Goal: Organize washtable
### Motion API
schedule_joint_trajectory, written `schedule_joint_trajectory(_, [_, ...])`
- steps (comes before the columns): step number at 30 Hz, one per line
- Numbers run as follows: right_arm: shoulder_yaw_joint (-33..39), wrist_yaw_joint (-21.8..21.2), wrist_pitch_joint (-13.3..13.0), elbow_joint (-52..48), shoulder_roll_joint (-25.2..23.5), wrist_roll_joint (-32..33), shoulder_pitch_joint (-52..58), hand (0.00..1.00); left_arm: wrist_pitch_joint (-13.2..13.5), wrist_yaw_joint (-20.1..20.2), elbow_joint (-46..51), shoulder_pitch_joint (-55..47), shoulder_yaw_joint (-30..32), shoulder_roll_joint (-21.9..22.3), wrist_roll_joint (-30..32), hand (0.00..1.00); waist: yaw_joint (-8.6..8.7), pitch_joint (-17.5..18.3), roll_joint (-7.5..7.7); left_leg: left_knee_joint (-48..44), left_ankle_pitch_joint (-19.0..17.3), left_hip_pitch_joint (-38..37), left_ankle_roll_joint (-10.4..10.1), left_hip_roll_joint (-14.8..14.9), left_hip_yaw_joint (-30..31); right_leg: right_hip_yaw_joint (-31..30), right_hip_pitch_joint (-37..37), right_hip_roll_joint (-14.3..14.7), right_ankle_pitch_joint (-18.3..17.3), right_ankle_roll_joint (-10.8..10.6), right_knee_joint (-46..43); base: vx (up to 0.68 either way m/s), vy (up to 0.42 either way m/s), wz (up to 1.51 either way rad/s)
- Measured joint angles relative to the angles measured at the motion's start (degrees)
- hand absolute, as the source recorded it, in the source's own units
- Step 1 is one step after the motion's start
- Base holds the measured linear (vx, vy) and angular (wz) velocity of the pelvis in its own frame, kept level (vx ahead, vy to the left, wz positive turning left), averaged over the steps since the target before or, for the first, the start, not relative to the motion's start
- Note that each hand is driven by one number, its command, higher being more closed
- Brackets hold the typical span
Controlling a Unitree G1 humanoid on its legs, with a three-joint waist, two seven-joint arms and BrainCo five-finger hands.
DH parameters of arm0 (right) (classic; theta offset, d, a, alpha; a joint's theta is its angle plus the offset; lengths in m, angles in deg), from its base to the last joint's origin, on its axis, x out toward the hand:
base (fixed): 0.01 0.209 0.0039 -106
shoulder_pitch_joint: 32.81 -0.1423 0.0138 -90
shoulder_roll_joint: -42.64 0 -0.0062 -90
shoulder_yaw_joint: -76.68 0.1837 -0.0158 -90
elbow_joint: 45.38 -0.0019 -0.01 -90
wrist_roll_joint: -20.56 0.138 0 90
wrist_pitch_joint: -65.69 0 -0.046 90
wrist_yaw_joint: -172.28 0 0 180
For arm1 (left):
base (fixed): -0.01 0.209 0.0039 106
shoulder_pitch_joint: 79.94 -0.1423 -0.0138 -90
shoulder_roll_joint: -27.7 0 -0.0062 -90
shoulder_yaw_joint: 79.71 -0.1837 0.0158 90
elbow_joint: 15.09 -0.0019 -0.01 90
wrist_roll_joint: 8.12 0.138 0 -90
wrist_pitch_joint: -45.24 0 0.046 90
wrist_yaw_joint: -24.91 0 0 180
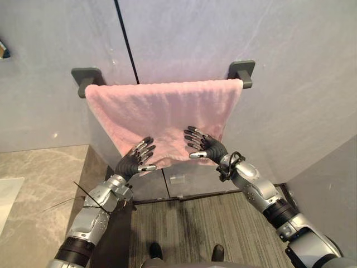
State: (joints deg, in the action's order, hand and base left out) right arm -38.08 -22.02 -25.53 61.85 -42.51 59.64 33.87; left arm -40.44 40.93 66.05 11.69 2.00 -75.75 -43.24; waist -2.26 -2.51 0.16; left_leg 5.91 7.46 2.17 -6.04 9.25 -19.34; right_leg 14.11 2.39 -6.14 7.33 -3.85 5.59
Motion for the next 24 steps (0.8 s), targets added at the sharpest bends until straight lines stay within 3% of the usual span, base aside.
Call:
schedule_joint_trajectory(2, [2.8, 0.3, 0.1, 0.0, 0.0, -1.5, 2.1, 0.0, -0.1, -0.1, -1.5, -0.1, 1.1, 0.6, 1.3, 0.0, -0.1, 0.0, 0.01, 0.0, 0.0, 0.0, 0.0, 0.0, -0.2, 0.0, 0.0, 0.0, 0.0, 0.0, 0.0, 0.02, -0.001, 0.0])
schedule_joint_trajectory(8, [16.3, 0.4, 0.4, -0.1, -0.9, -4.5, 17.1, 0.0, -0.1, -1.3, -5.1, -2.7, 12.0, 6.6, 5.2, 0.0, 0.1, 0.0, 0.01, 0.0, 0.0, -0.3, 0.0, 0.2, -0.3, -0.2, -0.3, 0.0, -0.1, 0.1, 0.0, -0.01, 0.001, -0.02])
schedule_joint_trajectory(12, [27.0, 0.4, 0.6, -0.1, -6.3, -6.0, 25.4, 0.0, -0.1, -1.3, -5.0, -7.1, 17.8, 10.0, 7.0, 0.0, 1.67, 0.0, 0.01, 0.0, -0.5, -0.6, -0.2, 0.1, 0.0, 0.0, -0.4, 0.1, -0.9, -0.2, 0.0, -0.01, -0.001, -0.02])
schedule_joint_trajectory(15, [32.6, 0.7, 0.6, -0.1, -9.6, -6.1, 29.1, 0.0, -0.1, -1.4, -4.3, -9.0, 20.6, 13.1, 7.3, 0.0, 1.61, 0.0, 0.01, 0.0, -0.7, -0.7, -0.3, -0.1, 0.2, 0.1, -0.7, -0.1, -0.9, -0.2, 0.1, -0.01, 0.011, 0.06])
schedule_joint_trajectory(24, [41.5, 4.9, 0.0, -0.1, -18.2, -7.2, 31.1, 0.0, -0.7, -1.4, -2.2, -17.1, 22.1, 23.1, 7.3, 0.0, 1.49, 0.2, -0.27, 0.0, -0.8, -0.9, -0.2, -0.4, 0.3, 0.5, -1.2, -0.4, -1.3, -0.7, 0.1, 0.01, 0.0, 0.02])
